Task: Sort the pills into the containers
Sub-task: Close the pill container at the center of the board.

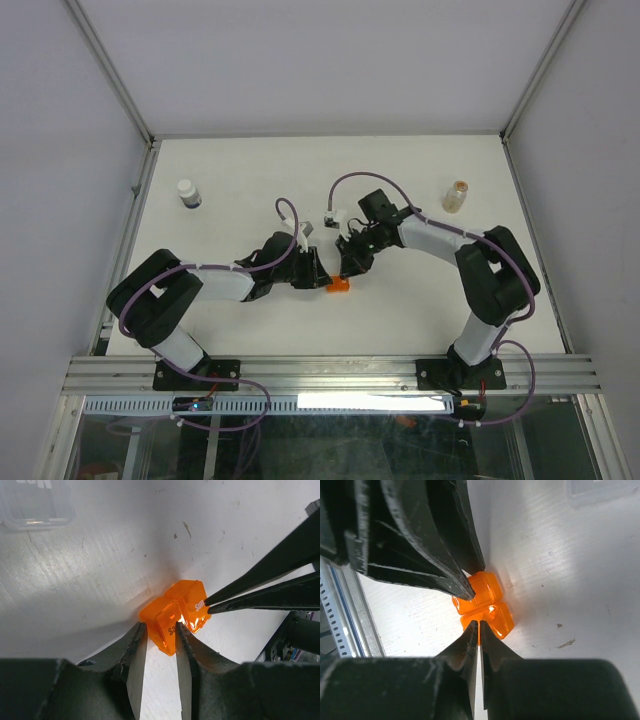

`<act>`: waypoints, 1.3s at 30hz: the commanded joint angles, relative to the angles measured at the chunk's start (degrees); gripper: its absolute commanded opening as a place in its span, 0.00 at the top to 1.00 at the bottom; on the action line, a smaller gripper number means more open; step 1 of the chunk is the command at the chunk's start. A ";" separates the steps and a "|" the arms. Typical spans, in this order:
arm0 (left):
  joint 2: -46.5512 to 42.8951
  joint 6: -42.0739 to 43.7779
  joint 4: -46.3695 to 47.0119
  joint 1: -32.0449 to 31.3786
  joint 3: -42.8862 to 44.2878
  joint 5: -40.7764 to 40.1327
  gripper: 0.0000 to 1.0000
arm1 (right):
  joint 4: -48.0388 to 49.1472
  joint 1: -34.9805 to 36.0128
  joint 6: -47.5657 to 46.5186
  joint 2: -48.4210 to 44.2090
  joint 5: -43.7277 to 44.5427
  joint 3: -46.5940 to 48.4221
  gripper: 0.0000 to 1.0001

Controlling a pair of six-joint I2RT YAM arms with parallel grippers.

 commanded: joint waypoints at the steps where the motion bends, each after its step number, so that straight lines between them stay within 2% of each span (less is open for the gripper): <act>1: -0.45 -0.25 -0.10 -0.72 -0.80 0.23 0.71 | 2.33 0.35 -1.55 -5.98 -0.95 0.70 0.93; 11: -0.25 -0.18 -0.11 -0.76 -0.64 0.28 0.71 | 3.00 0.50 -2.51 -8.37 -1.85 -0.95 0.93; 16: 0.53 0.01 -0.12 -0.73 -0.51 0.56 0.73 | -0.15 0.48 -2.55 -1.14 1.03 0.41 0.94; 19: 1.09 0.13 0.18 -0.69 -0.51 0.83 0.74 | -1.89 0.82 -2.24 3.19 6.13 1.61 0.95; 22: 1.46 0.09 0.72 -0.69 -0.77 1.17 0.74 | -3.01 0.75 -2.28 4.22 7.69 2.64 0.96; 25: 1.49 0.13 0.94 -0.76 -0.87 1.29 0.75 | -2.49 0.36 -2.46 1.56 4.59 2.57 0.95; 32: 1.14 0.10 0.69 -0.68 -0.65 1.30 0.75 | -1.94 -0.39 -4.68 -6.85 -8.80 0.99 0.94; 39: 1.22 0.09 0.60 -0.68 -0.54 1.20 0.75 | -3.38 -0.31 -6.48 -4.48 -7.36 0.75 0.94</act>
